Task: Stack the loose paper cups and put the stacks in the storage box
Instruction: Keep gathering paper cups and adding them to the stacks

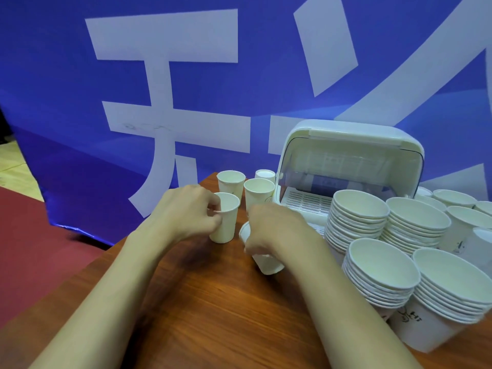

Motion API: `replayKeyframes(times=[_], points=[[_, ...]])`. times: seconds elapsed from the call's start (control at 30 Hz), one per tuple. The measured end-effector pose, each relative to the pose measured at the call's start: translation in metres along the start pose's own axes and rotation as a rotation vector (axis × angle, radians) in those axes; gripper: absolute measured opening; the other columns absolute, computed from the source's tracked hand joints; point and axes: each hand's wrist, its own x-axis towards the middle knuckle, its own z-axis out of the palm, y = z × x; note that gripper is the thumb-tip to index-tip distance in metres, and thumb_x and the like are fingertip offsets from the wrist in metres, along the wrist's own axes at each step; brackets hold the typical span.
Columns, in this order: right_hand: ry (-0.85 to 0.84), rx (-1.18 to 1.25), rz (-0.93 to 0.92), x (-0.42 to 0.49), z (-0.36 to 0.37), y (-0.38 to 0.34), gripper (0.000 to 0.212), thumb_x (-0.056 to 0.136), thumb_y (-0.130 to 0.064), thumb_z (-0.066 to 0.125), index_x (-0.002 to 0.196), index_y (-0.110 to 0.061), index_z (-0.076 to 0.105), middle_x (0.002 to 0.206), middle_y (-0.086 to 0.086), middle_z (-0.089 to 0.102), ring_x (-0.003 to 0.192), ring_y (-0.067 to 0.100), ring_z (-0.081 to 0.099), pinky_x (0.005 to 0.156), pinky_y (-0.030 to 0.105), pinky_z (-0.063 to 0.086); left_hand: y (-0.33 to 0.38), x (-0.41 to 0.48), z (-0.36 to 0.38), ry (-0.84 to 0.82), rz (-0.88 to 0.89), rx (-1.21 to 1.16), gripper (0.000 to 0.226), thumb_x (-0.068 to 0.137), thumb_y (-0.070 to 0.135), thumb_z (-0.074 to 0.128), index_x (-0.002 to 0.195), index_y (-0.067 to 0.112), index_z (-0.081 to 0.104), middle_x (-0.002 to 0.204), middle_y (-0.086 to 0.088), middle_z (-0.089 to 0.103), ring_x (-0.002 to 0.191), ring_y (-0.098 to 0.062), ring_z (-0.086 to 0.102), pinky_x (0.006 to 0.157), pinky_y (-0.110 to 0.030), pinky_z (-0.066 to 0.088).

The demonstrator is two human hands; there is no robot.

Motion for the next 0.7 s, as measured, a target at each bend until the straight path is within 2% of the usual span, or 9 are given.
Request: replayKeyframes(times=[0.07,0.13,0.17,0.23,0.33,0.47,0.53,0.6,0.7], points=[[0.001,-0.002,-0.032,0.002,0.002,0.002,0.025,0.091,-0.019,0.065,0.115,-0.012,0.059,0.102,0.004,0.062,0.097,0.028,0.062,0.073,0.033,0.043,0.0,0.0,0.001,0.007,0.0,0.004,0.019,0.077,0.041,0.053,0.078,0.029,0.068,0.08,0.007,0.064,0.069,-0.016,0.056,0.05,-0.024,0.04],[0.009,0.046,-0.06,0.002,-0.002,0.004,0.007,0.093,-0.016,0.059,0.095,-0.012,0.054,0.08,0.001,0.049,0.078,0.022,0.052,0.071,0.033,0.043,0.0,0.0,0.004,0.025,0.018,0.003,0.022,0.076,0.044,0.051,0.074,0.029,0.065,0.074,0.007,0.06,0.067,-0.016,0.054,0.051,-0.027,0.041],[0.044,0.065,-0.071,0.001,-0.004,0.004,0.007,0.094,-0.015,0.056,0.091,-0.012,0.051,0.08,0.002,0.046,0.076,0.021,0.049,0.071,0.033,0.042,0.0,0.0,0.004,0.04,0.04,0.009,0.026,0.074,0.047,0.048,0.072,0.028,0.065,0.07,0.006,0.058,0.066,-0.017,0.053,0.052,-0.029,0.044],[0.103,0.046,-0.1,0.002,-0.006,0.002,0.008,0.094,-0.012,0.055,0.102,-0.011,0.055,0.089,0.004,0.047,0.082,0.022,0.048,0.073,0.034,0.043,0.001,0.0,0.002,0.074,0.084,0.035,0.033,0.074,0.05,0.043,0.071,0.026,0.065,0.066,0.006,0.056,0.064,-0.017,0.051,0.055,-0.034,0.046],[0.138,0.042,-0.124,0.001,-0.007,0.0,0.027,0.092,-0.009,0.055,0.119,-0.01,0.057,0.097,0.005,0.048,0.087,0.025,0.049,0.072,0.034,0.042,0.009,-0.003,-0.009,0.132,0.154,0.081,0.034,0.077,0.048,0.045,0.072,0.023,0.067,0.066,0.005,0.057,0.065,-0.014,0.051,0.057,-0.026,0.04],[0.324,0.117,-0.128,-0.011,-0.024,0.006,0.013,0.089,-0.007,0.057,0.101,-0.011,0.056,0.103,0.01,0.056,0.082,0.028,0.049,0.068,0.033,0.04,0.025,-0.01,-0.041,0.283,0.227,-0.012,0.022,0.076,0.04,0.055,0.066,0.024,0.066,0.058,0.007,0.053,0.061,-0.012,0.047,0.055,-0.02,0.031],[0.447,0.151,-0.119,-0.021,-0.036,0.014,0.016,0.088,-0.009,0.059,0.104,-0.009,0.063,0.106,0.01,0.061,0.082,0.029,0.053,0.066,0.033,0.041,0.037,-0.01,-0.056,0.315,0.236,-0.042,0.022,0.077,0.04,0.052,0.066,0.025,0.065,0.059,0.009,0.055,0.062,-0.013,0.047,0.057,-0.027,0.037],[0.535,0.191,-0.094,-0.034,-0.049,0.026,0.022,0.086,-0.009,0.059,0.106,-0.015,0.068,0.102,0.007,0.064,0.084,0.028,0.059,0.065,0.031,0.046,0.052,-0.008,-0.07,0.318,0.234,-0.049,0.026,0.077,0.045,0.047,0.067,0.027,0.064,0.062,0.01,0.058,0.065,-0.015,0.049,0.061,-0.034,0.041],[0.625,0.246,-0.053,-0.061,-0.071,0.046,0.02,0.081,-0.011,0.057,0.094,-0.017,0.07,0.095,0.005,0.066,0.084,0.027,0.063,0.069,0.035,0.057,0.079,0.0,-0.095,0.364,0.219,-0.095,0.028,0.077,0.049,0.044,0.068,0.031,0.062,0.064,0.008,0.056,0.066,-0.017,0.049,0.06,-0.035,0.043]])
